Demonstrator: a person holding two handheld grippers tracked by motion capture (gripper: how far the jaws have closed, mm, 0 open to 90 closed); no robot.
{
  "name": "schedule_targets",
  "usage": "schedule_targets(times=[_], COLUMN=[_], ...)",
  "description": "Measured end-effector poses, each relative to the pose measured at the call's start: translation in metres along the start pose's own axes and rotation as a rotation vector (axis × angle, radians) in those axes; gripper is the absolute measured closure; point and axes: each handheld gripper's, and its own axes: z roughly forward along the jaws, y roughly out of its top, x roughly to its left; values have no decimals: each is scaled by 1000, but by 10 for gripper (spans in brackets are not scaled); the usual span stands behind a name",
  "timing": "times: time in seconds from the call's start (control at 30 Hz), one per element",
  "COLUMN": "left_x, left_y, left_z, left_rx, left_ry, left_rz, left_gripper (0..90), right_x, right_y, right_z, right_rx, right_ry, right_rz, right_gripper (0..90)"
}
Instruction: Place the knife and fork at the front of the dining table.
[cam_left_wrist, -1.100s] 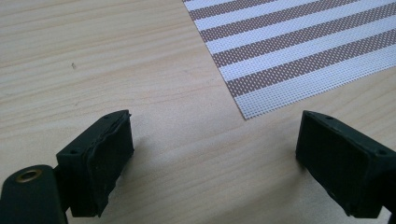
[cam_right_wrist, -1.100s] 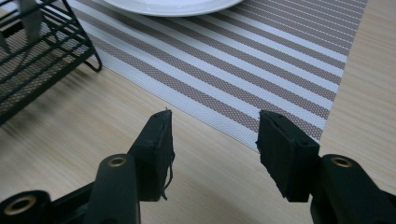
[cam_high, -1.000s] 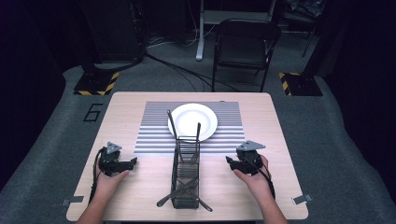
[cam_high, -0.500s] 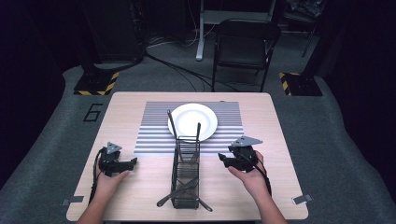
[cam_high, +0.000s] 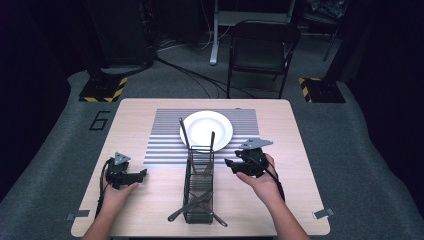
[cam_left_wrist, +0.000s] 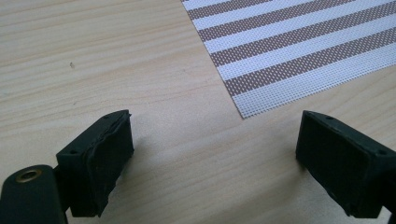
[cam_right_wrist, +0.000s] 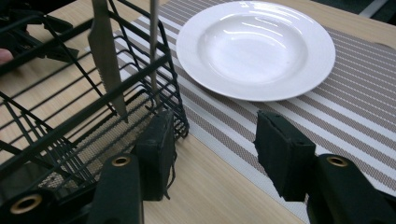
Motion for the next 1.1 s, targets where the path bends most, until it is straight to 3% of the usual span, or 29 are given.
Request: schedule_targets(times=[0.4, 1.1], left_x=[0, 0], left_y=[0, 0], left_z=[0, 0], left_rx=[6, 6], left_ry=[-5, -12], left_rz=[5, 10], left_gripper=[108, 108], right_x=[9, 23], right_y=[27, 54], right_z=[3, 24], right_rx=[-13, -11], right_ry=[66, 91], right_rz=[-25, -76], right_gripper=[542, 613])
